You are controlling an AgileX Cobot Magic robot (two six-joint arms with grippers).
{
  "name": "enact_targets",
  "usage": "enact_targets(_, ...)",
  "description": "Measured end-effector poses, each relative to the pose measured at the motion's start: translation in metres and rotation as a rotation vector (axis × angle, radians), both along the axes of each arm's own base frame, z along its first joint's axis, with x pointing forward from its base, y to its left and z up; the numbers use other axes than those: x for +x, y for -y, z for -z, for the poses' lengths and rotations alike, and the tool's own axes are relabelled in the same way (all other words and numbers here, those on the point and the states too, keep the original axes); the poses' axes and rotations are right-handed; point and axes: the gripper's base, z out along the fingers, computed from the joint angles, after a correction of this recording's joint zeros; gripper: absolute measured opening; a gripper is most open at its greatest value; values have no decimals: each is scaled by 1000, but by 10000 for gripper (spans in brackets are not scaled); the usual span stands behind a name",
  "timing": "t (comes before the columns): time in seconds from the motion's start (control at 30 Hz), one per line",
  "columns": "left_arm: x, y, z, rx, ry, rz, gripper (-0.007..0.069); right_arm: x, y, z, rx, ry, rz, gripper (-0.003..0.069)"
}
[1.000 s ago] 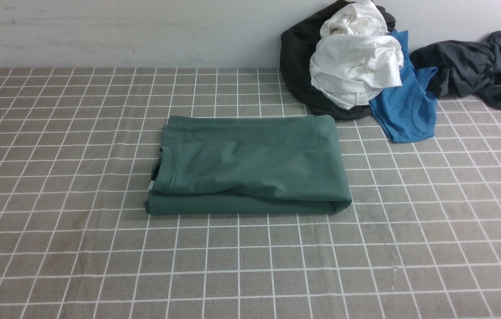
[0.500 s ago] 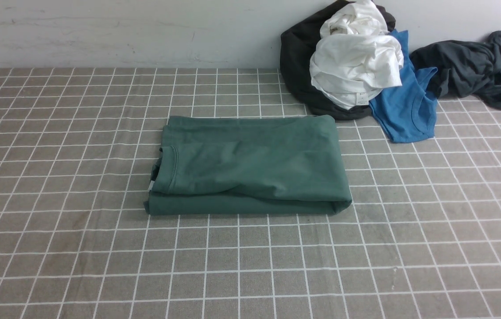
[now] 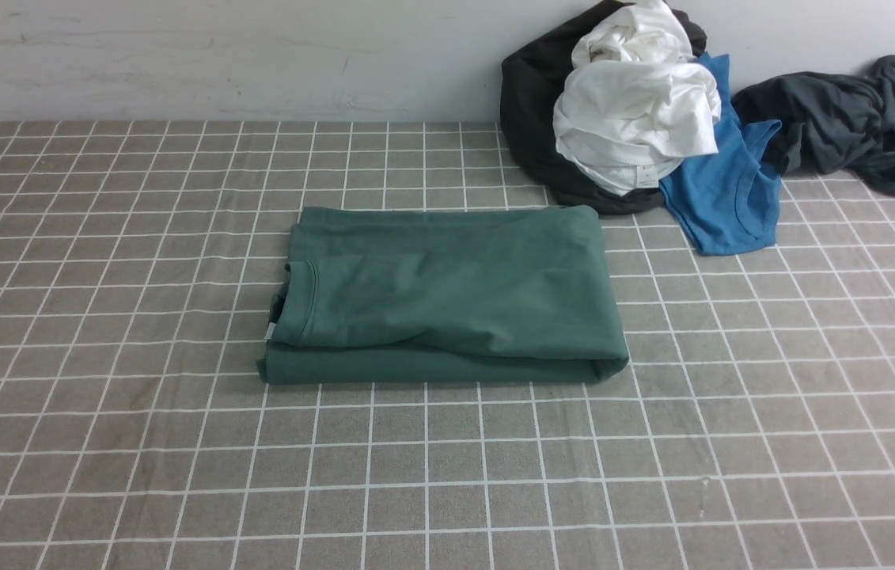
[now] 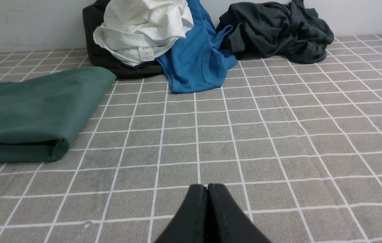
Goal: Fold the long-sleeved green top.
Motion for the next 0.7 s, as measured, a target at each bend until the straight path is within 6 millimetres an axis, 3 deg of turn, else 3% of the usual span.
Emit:
enact_targets(0.3,-2,-1,5,-2,17,-6,-3,0,0,0,0,0,0,-13)
enact_targets(0.57,-26,-2,58,-39,93,-8,-3,0,0,0,0,0,0,-13)
enact_targets(0.7,-24,-5,85,-76,78,-47,-3,0,0,0,0,0,0,-13)
